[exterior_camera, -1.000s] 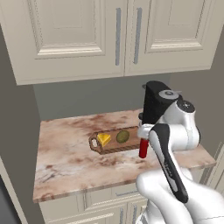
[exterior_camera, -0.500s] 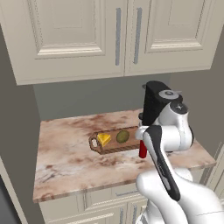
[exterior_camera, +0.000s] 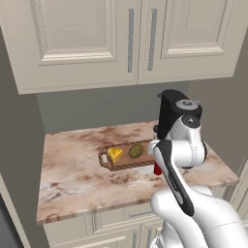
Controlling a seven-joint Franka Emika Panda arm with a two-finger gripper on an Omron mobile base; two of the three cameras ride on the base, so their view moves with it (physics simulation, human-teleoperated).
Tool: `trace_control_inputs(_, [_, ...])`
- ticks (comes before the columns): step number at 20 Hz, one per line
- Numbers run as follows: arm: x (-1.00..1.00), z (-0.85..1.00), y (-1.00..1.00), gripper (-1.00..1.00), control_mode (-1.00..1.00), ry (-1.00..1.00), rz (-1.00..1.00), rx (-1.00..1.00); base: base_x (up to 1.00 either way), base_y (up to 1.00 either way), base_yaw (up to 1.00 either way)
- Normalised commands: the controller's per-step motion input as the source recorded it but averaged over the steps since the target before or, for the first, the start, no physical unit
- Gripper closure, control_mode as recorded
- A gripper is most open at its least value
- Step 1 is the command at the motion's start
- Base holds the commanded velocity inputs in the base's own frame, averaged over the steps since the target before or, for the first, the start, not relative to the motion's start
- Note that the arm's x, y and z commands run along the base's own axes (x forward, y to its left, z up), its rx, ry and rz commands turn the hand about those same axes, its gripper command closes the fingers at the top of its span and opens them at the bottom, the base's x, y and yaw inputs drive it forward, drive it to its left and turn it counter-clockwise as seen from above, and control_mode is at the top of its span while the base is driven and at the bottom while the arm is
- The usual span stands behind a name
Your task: Retrieve the reheated potato from the microwave, then place the potato, cheese, and condiment on the cutting board.
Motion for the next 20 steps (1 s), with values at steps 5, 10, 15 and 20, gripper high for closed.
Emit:
trace_control_inputs(5, [0.22,-0.13,0.0,-1.0,-1.0,0.0,0.0,-0.01,0.0,0.0,0.0])
trace_control_inputs(10, [0.01,-0.12,-0.01,-1.0,-1.0,0.0,0.0,-0.02,0.0,0.0,0.0])
trace_control_inputs(15, [0.1,-0.16,-0.01,-1.0,-1.0,0.0,0.0,-0.01,0.0,0.0,0.0])
trace_control_inputs(20, [0.18,-0.19,0.0,-1.0,-1.0,0.0,0.0,0.0,0.0,0.0,0.0])
